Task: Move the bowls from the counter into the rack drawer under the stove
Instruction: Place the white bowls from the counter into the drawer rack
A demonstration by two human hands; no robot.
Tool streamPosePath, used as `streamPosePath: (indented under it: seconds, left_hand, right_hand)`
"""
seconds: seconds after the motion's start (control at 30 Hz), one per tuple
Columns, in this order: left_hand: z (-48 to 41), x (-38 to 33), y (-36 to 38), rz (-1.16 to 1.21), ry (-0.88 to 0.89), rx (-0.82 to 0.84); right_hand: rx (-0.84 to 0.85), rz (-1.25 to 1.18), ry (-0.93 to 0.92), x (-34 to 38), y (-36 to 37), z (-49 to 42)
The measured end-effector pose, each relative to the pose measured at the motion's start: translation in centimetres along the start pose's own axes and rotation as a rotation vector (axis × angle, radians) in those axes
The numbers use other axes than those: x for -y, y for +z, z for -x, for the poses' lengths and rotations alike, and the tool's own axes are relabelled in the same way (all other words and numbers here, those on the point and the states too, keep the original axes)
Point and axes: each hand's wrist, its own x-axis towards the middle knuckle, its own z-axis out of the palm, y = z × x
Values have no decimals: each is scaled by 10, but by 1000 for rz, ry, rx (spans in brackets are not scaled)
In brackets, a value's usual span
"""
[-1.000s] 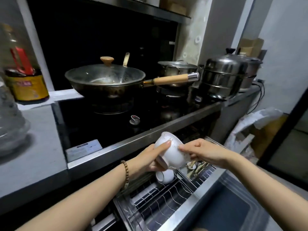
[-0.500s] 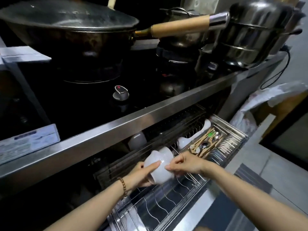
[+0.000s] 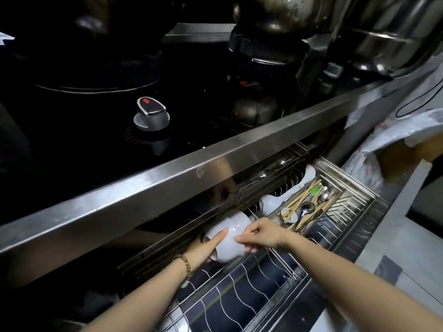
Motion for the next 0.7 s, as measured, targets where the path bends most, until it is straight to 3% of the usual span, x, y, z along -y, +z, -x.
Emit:
streamPosePath:
  seconds: [0.33, 0.7]
  left_hand:
    - [-23, 11, 9, -88, 29, -63]
    - [-18, 11, 9, -162, 33, -78]
  right_hand:
    - [-98, -125, 42, -20, 3, -19]
    - [-143, -99, 103, -20, 1, -18]
